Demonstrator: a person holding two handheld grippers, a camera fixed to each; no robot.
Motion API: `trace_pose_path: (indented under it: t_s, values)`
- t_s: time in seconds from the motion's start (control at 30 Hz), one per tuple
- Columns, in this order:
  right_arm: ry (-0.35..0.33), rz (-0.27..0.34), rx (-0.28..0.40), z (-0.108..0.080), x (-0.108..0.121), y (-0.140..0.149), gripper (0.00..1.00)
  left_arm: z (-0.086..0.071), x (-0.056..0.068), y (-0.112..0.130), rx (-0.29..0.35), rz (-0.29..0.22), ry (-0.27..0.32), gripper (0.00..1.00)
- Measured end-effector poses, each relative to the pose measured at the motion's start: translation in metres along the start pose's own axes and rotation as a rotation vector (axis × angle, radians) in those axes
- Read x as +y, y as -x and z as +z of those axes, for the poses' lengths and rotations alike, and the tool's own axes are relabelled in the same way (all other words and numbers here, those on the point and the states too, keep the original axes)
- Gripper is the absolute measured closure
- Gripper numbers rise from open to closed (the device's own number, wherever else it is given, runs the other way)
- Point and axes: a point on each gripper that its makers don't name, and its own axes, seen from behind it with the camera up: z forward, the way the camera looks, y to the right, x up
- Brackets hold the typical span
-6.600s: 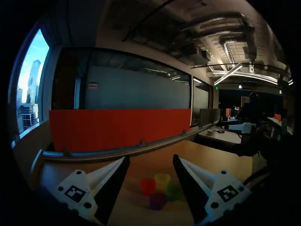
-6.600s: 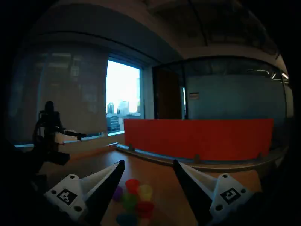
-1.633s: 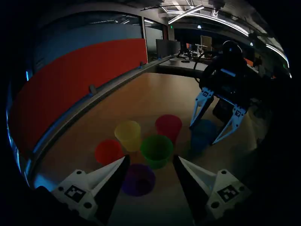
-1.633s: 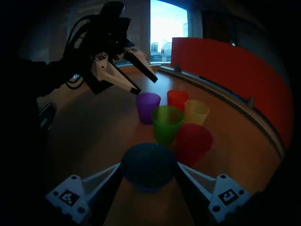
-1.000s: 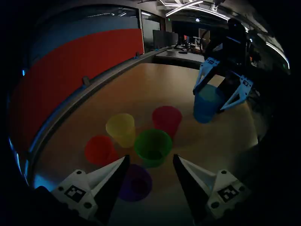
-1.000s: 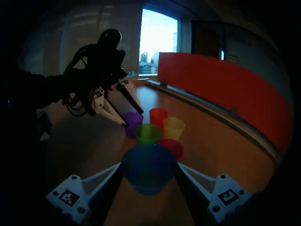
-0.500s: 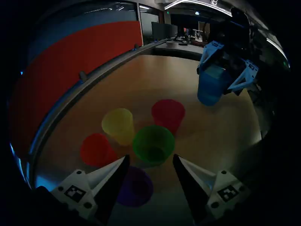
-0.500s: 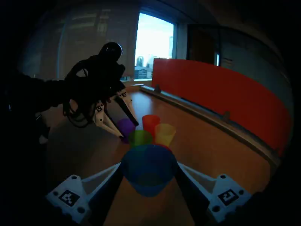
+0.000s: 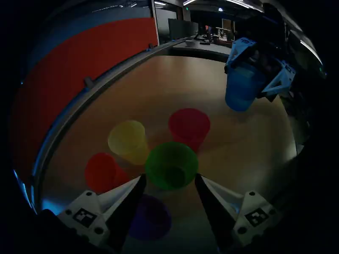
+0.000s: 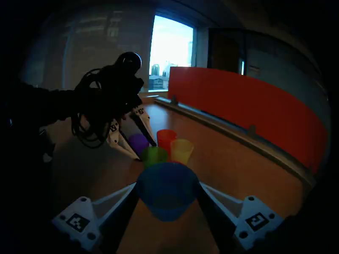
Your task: Pour water
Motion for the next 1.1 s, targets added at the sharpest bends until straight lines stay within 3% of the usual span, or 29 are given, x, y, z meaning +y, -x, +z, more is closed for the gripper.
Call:
trace_pose_path:
  t_s: [1.1]
  values:
    - [-0.004,-0.003,-0.016,0.003,-0.002,0.007,0.08,0.031,-0.005,-0.006,0.039,-0.069,0.008,0.16]
